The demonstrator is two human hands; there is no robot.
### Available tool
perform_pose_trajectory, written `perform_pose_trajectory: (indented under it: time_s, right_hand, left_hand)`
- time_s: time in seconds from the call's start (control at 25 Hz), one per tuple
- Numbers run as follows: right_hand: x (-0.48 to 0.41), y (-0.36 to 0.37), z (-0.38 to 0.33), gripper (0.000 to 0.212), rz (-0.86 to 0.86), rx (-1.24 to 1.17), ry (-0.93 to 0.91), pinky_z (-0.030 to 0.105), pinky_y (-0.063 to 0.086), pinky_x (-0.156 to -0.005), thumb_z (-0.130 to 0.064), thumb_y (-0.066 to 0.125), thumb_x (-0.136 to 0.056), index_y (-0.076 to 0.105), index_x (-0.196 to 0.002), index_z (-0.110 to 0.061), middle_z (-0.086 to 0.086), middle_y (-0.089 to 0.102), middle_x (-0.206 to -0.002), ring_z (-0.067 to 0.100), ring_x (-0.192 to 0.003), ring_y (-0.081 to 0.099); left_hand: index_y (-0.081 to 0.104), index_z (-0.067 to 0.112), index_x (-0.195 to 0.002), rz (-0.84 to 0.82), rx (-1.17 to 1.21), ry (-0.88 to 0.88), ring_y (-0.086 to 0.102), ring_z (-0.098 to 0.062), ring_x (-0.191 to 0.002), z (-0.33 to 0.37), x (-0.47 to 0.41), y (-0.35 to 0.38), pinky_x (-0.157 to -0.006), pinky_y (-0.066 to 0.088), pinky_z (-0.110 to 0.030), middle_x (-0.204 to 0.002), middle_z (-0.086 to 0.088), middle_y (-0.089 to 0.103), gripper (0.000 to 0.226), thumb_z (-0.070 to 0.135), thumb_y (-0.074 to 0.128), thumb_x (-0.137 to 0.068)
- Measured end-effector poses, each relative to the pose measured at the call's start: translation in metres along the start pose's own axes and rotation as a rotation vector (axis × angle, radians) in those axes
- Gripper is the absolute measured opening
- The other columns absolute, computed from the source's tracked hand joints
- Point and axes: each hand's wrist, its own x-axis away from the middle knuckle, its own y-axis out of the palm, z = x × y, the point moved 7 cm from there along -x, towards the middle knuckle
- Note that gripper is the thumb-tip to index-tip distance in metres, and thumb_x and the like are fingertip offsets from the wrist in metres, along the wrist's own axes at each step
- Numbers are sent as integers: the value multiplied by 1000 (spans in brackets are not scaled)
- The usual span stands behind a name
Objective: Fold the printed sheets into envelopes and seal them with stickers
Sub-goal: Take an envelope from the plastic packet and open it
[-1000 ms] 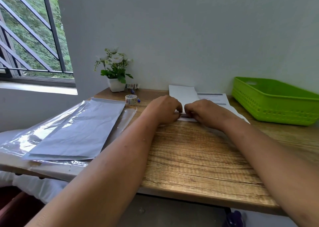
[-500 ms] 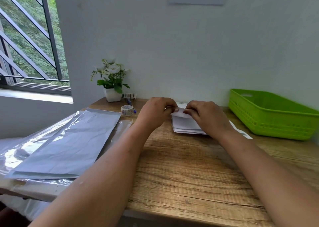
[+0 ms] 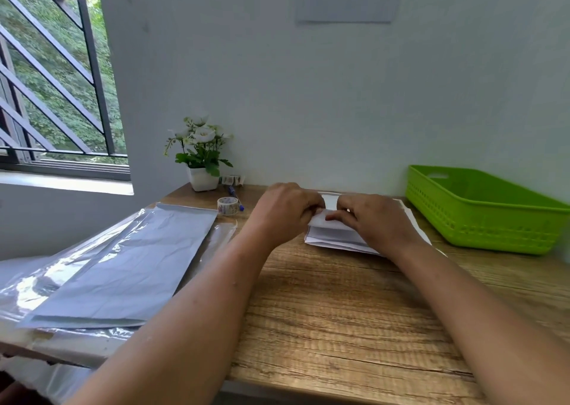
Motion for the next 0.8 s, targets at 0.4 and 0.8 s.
perform_pose_trajectory:
  time_s: [0.4, 0.8]
  right_hand:
    - [-5, 14, 20, 15, -74, -381, 123, 22, 37, -75, -19, 61, -90, 69, -103, -17, -1, 70, -100, 9, -87, 56]
    - [-5, -2, 16, 29, 68, -19, 194, 27, 26, -52, -44, 50, -93, 62, -87, -18, 0, 65, -78, 19, -70, 53]
  left_hand:
    - [72, 18, -96, 64, 109, -154, 65, -22, -81, -10, 0, 0, -72, 51, -39, -89, -1, 74, 20, 20, 53, -91]
    - [54, 13, -100, 95, -158, -135, 60, -26, -70, -9, 0, -5, -55, 38, -31, -90, -3, 64, 22, 33, 44, -99]
